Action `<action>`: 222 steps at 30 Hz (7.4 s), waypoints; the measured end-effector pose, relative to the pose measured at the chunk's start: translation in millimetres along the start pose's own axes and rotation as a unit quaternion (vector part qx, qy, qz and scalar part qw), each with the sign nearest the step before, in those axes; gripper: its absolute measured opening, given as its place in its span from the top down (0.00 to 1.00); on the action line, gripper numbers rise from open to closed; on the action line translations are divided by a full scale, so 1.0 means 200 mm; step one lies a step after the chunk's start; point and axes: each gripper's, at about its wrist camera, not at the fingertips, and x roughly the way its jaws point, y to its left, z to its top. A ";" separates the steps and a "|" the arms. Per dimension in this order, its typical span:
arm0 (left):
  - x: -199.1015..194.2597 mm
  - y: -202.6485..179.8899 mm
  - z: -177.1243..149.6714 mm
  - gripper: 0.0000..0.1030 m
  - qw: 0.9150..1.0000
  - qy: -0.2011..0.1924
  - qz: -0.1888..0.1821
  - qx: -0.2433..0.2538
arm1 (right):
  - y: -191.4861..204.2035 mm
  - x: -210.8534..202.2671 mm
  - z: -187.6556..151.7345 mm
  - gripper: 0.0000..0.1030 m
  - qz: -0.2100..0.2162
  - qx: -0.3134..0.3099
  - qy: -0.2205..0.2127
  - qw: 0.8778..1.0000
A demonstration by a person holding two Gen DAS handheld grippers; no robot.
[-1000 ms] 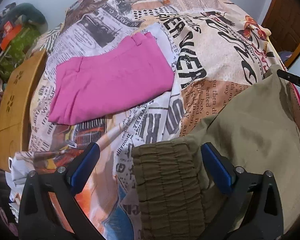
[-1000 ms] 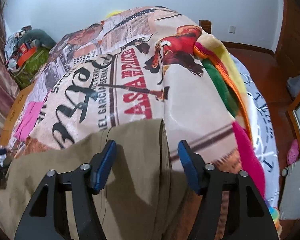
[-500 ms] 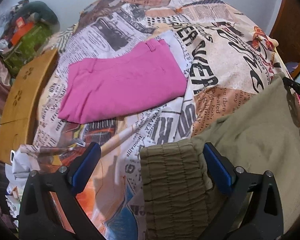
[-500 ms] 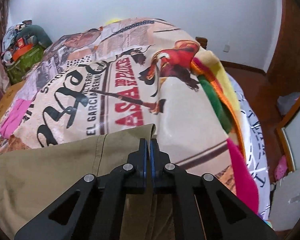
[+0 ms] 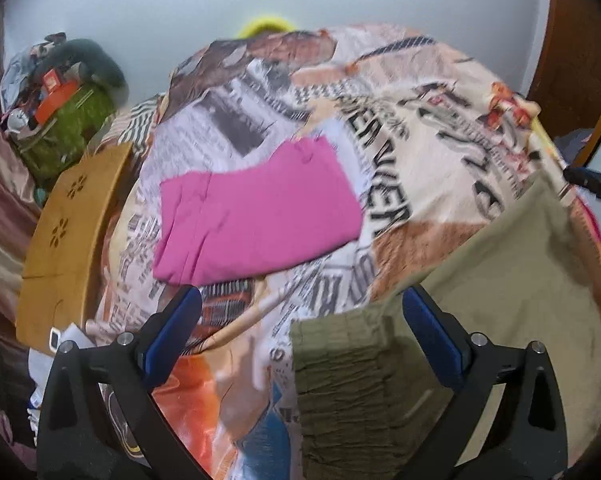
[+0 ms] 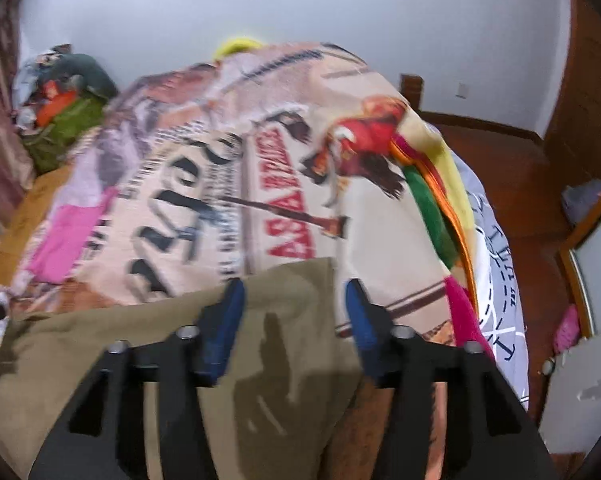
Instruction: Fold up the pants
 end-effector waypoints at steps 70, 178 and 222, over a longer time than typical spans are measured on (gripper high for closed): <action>-0.43 0.05 -0.55 0.01 0.994 0.057 -0.048 -0.080 | 0.66 -0.45 -0.57 0.18 0.096 -0.053 0.055 0.992; -0.77 -0.89 -0.28 0.70 0.973 -0.038 -0.196 0.119 | 0.38 -0.42 -0.86 0.16 0.116 0.067 0.086 0.987; 0.32 -0.51 -0.06 0.07 0.985 0.136 -0.025 0.105 | 0.32 -0.49 -0.86 0.17 0.083 0.081 0.083 0.990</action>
